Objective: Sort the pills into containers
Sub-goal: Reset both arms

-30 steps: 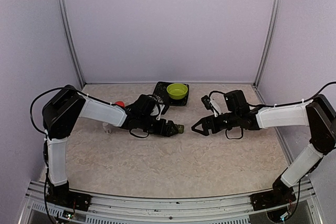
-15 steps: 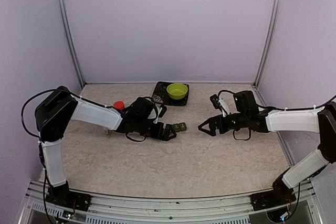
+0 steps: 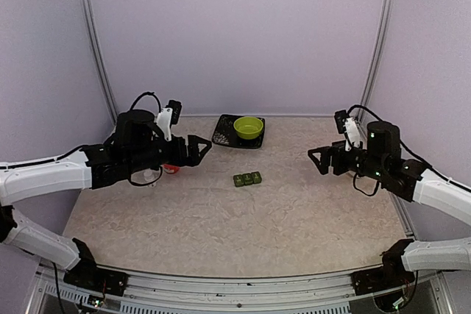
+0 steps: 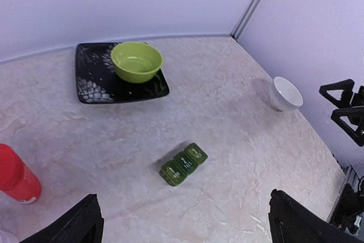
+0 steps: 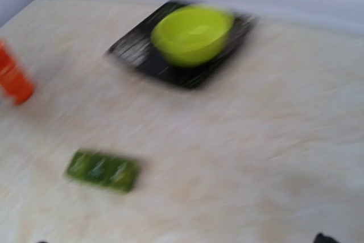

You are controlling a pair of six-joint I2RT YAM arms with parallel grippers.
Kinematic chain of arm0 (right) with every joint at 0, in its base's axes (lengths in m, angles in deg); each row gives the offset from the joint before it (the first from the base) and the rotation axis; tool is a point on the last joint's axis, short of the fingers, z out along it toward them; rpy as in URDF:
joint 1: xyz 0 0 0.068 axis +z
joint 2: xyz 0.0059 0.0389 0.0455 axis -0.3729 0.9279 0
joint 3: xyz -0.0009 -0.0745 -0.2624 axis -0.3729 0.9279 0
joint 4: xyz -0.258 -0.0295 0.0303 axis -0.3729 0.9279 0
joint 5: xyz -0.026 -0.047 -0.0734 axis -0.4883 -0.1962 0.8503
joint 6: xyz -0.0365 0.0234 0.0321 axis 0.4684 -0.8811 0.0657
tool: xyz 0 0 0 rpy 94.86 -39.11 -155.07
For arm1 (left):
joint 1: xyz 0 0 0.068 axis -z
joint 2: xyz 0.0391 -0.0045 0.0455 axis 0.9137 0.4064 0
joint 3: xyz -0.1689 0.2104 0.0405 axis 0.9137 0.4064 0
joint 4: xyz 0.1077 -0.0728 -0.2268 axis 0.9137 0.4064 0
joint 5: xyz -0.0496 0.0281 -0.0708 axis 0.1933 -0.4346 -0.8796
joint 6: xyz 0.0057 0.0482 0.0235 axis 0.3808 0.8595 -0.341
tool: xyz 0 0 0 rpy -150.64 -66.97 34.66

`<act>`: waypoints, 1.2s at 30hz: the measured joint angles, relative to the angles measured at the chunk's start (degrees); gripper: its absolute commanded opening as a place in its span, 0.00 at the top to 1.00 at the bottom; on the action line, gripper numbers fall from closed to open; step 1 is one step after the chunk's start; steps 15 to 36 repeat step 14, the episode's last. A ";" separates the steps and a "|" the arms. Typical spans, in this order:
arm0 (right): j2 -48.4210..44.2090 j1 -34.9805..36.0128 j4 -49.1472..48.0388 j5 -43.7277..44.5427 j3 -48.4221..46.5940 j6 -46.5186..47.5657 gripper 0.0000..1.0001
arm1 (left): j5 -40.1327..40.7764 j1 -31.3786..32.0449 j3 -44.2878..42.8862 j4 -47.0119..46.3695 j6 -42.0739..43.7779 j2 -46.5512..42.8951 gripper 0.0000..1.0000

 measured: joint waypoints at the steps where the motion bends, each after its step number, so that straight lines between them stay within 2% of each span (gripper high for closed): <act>1: -1.42 0.00 0.55 1.95 0.02 0.15 0.00 | 1.66 -0.07 0.57 0.42 0.04 -1.95 0.01; 5: -8.15 0.00 1.97 10.29 1.20 0.39 0.00 | 7.87 -0.52 3.39 2.60 0.00 -9.38 0.01; 14: -14.08 0.00 4.76 19.43 3.98 0.17 0.00 | 15.39 -5.33 8.31 6.67 -0.07 -25.14 0.01; 36: -14.08 0.00 4.76 19.43 3.98 0.17 0.00 | 15.39 -5.33 8.31 6.67 -0.07 -25.14 0.01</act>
